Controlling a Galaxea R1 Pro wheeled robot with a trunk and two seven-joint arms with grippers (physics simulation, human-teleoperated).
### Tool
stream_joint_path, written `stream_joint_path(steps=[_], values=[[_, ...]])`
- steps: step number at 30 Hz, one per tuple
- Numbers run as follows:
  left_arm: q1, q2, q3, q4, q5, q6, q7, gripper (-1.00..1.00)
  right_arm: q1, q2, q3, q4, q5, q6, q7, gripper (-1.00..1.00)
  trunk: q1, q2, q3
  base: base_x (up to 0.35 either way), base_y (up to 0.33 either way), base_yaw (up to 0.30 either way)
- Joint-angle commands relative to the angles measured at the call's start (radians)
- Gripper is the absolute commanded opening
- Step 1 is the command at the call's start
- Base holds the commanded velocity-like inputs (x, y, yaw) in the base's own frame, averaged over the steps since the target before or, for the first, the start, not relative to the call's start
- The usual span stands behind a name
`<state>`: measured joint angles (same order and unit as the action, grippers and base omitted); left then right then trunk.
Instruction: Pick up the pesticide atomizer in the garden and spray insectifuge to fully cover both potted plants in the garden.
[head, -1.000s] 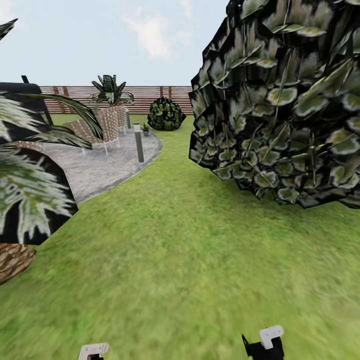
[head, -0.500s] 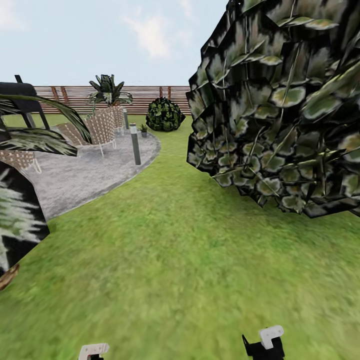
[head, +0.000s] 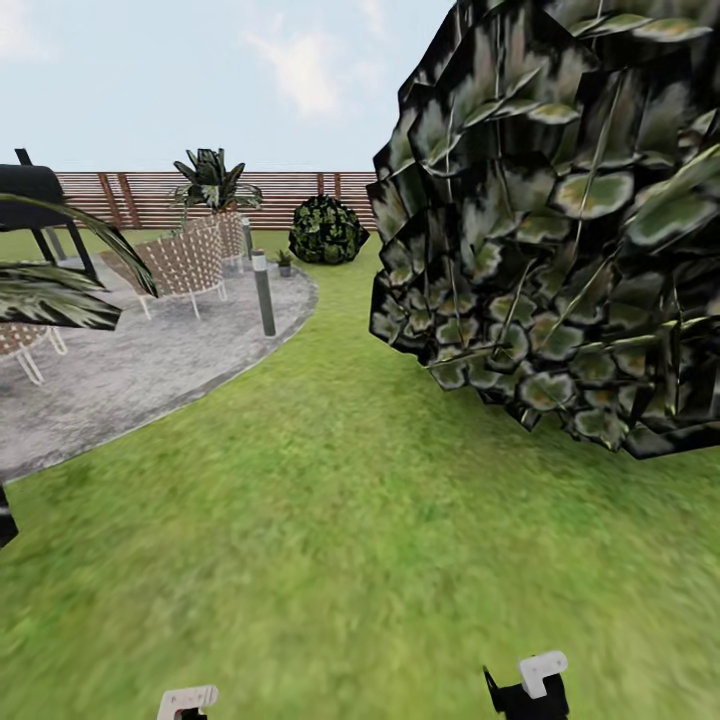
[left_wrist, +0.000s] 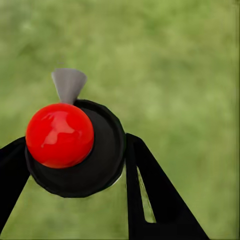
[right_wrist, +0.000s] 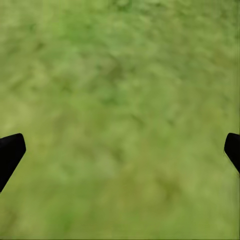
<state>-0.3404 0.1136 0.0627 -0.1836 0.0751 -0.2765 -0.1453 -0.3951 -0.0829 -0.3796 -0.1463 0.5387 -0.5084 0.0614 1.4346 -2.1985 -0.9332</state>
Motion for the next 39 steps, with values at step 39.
stream_joint_path(steps=[39], values=[[-0.001,0.0,0.006,0.001,0.008,-0.001,-0.01,-1.0,-0.001,0.0,-0.008,0.001,0.003,-0.003,0.007,1.0,0.0,0.0,-0.001,0.338,-0.026,0.142]])
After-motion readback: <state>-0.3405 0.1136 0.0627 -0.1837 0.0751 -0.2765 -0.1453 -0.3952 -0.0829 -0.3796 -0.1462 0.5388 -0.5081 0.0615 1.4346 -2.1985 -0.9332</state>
